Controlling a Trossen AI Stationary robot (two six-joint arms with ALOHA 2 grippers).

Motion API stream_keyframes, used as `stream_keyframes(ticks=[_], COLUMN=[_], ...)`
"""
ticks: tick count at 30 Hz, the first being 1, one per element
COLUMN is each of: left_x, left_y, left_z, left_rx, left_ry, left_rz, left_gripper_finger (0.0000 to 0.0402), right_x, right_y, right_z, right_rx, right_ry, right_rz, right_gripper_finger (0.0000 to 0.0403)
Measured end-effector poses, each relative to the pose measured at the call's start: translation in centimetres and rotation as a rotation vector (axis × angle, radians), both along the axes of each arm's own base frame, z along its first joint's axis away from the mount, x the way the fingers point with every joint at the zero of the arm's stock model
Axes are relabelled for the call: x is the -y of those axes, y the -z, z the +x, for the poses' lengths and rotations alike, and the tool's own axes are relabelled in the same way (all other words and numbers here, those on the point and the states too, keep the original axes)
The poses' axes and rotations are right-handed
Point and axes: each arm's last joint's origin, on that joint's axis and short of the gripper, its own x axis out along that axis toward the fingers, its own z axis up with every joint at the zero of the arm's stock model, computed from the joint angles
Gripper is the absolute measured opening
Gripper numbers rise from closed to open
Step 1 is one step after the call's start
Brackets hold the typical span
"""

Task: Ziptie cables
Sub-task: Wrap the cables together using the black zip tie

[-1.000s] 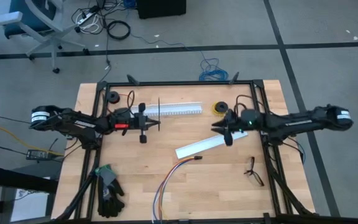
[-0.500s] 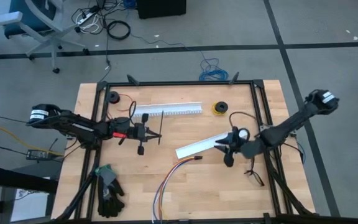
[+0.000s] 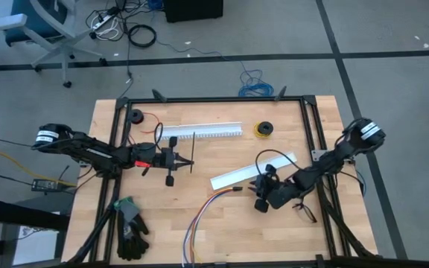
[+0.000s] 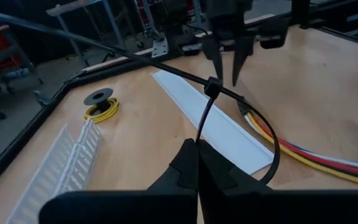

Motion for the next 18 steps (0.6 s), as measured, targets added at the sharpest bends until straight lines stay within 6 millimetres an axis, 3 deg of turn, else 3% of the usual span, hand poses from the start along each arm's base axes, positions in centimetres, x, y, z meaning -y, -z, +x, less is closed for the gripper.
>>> stream_keyframes(ticks=[6, 18], left_x=[0.0, 0.0], left_y=[0.2, 0.5], left_z=[0.0, -0.1], left_rx=[-0.016, -0.048], left_ry=[-0.002, -0.002], left_rz=[-0.017, -0.018], left_gripper_finger=[0.0001, 0.0001], right_x=[-0.4, 0.7], right_y=[1.1, 3.3], right_z=[1.2, 3.5], right_rx=[0.044, 0.1], right_ry=[-0.031, -0.059], right_rz=[0.019, 0.0], right_gripper_finger=[0.0079, 0.0079])
